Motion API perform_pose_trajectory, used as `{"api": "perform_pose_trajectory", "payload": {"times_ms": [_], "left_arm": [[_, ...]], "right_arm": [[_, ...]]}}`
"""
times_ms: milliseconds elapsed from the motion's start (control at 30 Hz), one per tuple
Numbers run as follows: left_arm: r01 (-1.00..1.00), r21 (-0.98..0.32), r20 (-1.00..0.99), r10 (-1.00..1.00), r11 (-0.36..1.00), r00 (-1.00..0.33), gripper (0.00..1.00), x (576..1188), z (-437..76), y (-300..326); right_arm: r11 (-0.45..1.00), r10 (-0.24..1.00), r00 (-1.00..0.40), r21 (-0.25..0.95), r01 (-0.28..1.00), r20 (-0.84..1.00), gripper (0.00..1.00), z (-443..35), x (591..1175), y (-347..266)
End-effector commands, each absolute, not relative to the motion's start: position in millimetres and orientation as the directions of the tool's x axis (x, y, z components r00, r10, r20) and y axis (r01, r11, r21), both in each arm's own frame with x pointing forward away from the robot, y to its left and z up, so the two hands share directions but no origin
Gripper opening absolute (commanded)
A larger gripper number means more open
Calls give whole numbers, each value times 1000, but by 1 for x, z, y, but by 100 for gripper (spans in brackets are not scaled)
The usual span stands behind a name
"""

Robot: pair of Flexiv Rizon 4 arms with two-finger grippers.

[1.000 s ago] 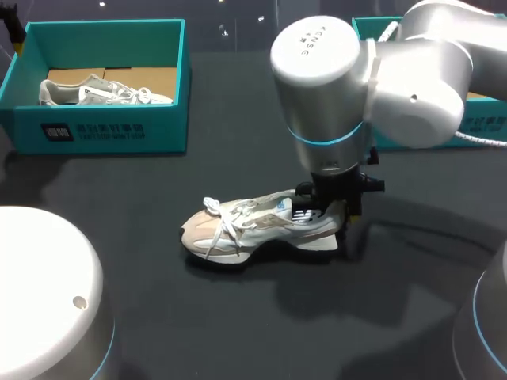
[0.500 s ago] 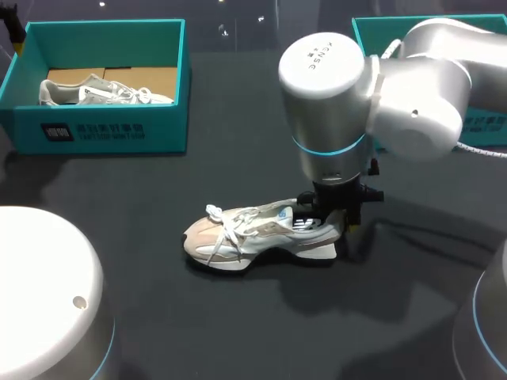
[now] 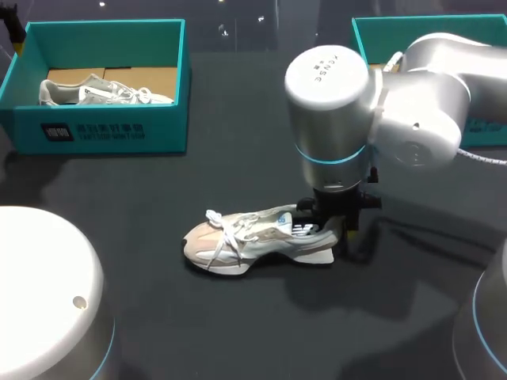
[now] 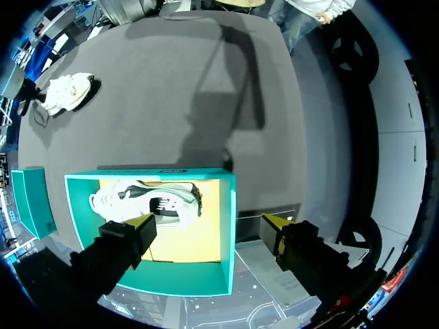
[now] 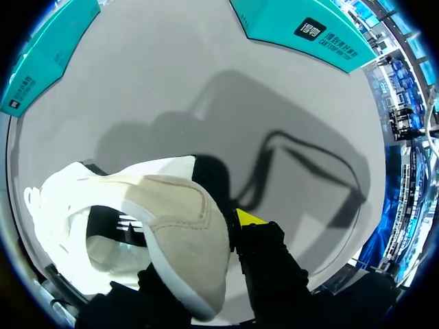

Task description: Take the shoe out of the shoebox, open the shoe tongue, remove and reinsert the insole, then place the shoe into the shoebox

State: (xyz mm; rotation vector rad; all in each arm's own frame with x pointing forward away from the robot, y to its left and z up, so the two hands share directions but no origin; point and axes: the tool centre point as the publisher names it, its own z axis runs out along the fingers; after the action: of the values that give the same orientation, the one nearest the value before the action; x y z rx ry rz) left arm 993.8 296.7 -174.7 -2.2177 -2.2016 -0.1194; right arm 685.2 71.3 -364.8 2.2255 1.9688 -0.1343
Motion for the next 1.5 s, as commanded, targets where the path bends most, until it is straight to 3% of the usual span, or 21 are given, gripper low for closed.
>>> {"api": "perform_pose_trajectory", "payload": {"times_ms": [33,1067,1233,1500], "left_arm": [[999,43,66,998,-10,7,100,994,-174,297],[999,43,66,998,-10,7,100,994,-174,297],[999,43,66,998,-10,7,100,994,-174,297],[999,43,66,998,-10,7,100,994,-174,297]], "right_arm": [[-119,977,127,59,991,-169,0,-372,686,71],[-127,985,124,-14,992,-124,0,-396,688,70],[-130,984,127,-15,991,-123,24,-394,690,69],[-136,984,134,-10,991,-117,38,-388,691,71]]}}
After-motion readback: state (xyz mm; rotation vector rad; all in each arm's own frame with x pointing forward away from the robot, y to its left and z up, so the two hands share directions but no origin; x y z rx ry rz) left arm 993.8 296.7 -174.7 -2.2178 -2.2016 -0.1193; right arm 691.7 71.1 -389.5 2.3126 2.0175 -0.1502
